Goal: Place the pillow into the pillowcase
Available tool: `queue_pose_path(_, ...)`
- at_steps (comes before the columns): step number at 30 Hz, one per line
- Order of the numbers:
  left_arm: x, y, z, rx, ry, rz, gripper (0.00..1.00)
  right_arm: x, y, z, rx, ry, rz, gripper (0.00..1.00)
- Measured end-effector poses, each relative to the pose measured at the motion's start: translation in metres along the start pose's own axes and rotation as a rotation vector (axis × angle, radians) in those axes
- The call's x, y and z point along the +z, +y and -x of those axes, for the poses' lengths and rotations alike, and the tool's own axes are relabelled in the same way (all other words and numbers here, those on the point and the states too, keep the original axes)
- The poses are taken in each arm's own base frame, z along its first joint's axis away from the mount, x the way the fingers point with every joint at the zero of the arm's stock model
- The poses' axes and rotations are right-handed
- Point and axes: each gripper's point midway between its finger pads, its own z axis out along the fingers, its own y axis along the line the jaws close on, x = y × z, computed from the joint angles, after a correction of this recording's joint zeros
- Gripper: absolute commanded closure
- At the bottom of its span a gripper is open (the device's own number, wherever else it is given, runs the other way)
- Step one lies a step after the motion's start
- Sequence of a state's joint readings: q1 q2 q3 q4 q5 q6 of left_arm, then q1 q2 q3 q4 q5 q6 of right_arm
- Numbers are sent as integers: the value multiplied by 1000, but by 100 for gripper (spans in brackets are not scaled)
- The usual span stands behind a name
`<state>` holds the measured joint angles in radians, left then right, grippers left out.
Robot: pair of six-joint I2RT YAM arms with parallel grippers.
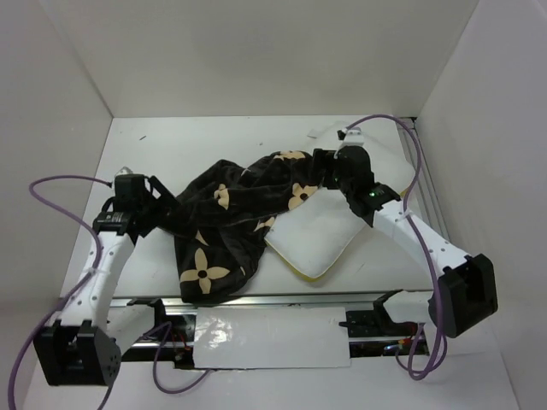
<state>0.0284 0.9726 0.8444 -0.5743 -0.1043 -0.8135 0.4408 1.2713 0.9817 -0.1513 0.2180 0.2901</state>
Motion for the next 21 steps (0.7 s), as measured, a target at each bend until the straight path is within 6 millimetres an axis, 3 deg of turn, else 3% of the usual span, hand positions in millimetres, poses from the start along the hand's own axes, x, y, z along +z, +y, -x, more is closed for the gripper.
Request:
queue_pose_path(5,35,30,-33,10,143,153,0,13,-1,-15,-6,48,1,0)
queue_pose_path(10,58,44,-46,15,176,207,0,44,-3,-40,-23,140,-18,2)
queue_pose_path(13,75,45,-50,17,189,218,11,61,-7,-57,-30,192,-36,10)
queue_pose_path(16,94,44,-53,21,198,212,39,73,-15,-75,-42,238,-66,29)
queue_pose_path(18,104,41,-55,20,205,198,82,78,-19,-81,-44,252,-80,33)
queue_pose_path(19,107,40,-56,23,209,190,100,80,-19,-83,-46,254,-81,43)
queue_pose_path(21,110,38,-55,33,205,177,100,82,-18,-82,-55,250,-72,55)
